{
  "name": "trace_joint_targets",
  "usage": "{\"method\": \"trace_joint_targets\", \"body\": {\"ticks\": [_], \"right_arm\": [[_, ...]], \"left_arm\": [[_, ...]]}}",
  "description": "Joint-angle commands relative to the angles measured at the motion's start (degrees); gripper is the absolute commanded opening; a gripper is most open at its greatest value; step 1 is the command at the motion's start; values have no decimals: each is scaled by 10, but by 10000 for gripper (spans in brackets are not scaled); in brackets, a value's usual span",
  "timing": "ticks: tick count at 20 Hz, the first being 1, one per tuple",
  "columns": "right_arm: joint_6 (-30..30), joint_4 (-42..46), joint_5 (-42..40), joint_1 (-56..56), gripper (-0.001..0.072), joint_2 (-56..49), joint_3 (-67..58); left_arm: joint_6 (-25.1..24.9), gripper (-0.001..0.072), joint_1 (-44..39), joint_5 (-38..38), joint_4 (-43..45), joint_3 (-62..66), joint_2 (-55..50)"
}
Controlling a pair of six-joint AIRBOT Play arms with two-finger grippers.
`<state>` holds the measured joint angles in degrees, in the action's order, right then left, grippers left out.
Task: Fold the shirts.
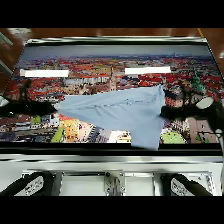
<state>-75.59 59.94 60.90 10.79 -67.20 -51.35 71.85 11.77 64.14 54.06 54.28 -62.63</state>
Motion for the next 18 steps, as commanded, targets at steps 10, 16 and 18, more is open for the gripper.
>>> {"method": "trace_joint_targets", "body": {"ticks": [10, 16, 18], "right_arm": [[-60, 144, -102, -3, 57, 344, -494], [-114, 218, 72, -2, 58, 399, -500], [-115, 219, 121, -2, 57, 393, -499]], "left_arm": [[84, 38, 0, -75, 109, 556, 282], [116, 39, 0, 69, 167, 556, 316], [116, 39, 0, 117, 173, 555, 311]]}}
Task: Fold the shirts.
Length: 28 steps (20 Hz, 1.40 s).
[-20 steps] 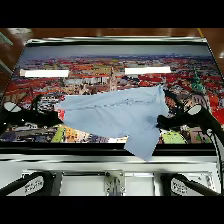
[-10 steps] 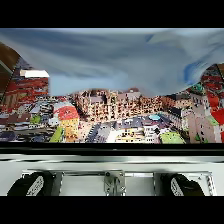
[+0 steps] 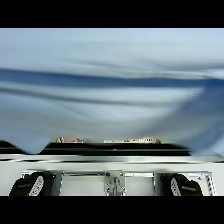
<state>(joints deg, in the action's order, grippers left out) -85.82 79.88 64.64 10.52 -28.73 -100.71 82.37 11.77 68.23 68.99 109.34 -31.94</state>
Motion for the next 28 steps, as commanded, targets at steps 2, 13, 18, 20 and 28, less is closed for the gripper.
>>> {"method": "trace_joint_targets", "body": {"ticks": [2, 13, 18, 20, 28], "right_arm": [[-12, 19, 155, 0, 57, -17, -6], [-19, -33, 38, 0, 57, -280, 313], [11, -122, -284, -63, 57, -454, 313], [45, -119, -387, -103, 57, -514, 313], [41, -117, -390, -138, 58, -635, 313]], "left_arm": [[11, 39, 0, 118, 39, -18, 0], [7, 39, 0, 3, 60, -456, -91], [7, 39, 0, -200, 23, -444, -341], [6, 39, 0, -226, -33, -413, -436], [-74, 39, -2, -208, -107, -374, -583]]}}
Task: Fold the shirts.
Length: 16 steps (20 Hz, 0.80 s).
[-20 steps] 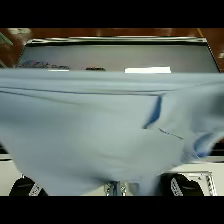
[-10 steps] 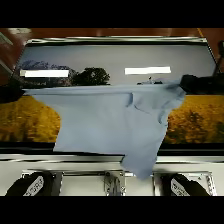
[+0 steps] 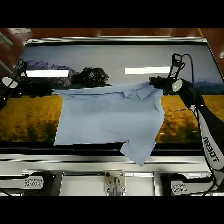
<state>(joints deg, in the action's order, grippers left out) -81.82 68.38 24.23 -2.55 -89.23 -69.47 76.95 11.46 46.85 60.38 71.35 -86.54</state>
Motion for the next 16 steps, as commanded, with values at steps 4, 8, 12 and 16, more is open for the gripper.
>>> {"method": "trace_joint_targets", "body": {"ticks": [4, 8, 12, 16], "right_arm": [[0, -1, 201, 16, 57, 19, 0], [-72, 69, 420, 19, 57, 31, 16], [-97, 138, 423, 18, 57, 31, 65], [-114, 144, 357, 18, 57, 31, 65]], "left_arm": [[-60, 40, 10, 120, -19, 31, -32], [-42, 40, 11, 238, 8, 24, -41], [7, 40, 16, 274, 22, 15, -74], [7, 39, 16, 267, 20, 15, -91]]}}
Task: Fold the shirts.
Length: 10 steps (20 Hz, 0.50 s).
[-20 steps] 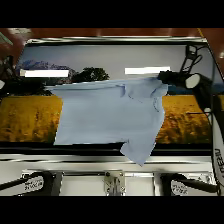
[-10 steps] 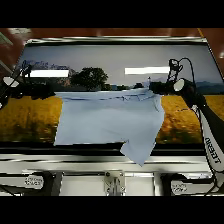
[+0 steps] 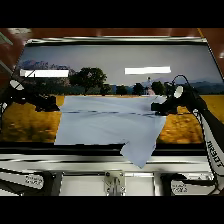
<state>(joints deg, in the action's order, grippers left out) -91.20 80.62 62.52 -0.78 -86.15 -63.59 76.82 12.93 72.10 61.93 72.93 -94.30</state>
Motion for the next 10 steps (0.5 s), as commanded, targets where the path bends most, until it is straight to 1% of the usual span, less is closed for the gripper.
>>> {"method": "trace_joint_targets", "body": {"ticks": [1, 3, 6, 7, 8, 9, 10], "right_arm": [[-31, 22, -46, 0, 57, -1, 6], [-45, 21, -77, 0, 57, -6, 6], [-55, 3, -82, 0, 64, -19, 6], [-55, -3, -81, 0, 171, -20, 6], [-54, -11, -81, 0, 420, -15, 6], [-46, -17, -63, 0, 534, -5, 5], [-29, -11, -30, 0, 534, 12, 5]], "left_arm": [[9, 39, 3, 14, 6, -1, -19], [7, 39, 4, 3, 6, -1, -26], [2, 41, 2, -3, -33, -1, -43], [2, 107, 2, 0, -53, 0, -50], [2, 332, 2, 5, -66, 0, -52], [2, 539, 3, 18, -67, 4, -51], [2, 545, 8, 39, -65, 12, -49]]}}
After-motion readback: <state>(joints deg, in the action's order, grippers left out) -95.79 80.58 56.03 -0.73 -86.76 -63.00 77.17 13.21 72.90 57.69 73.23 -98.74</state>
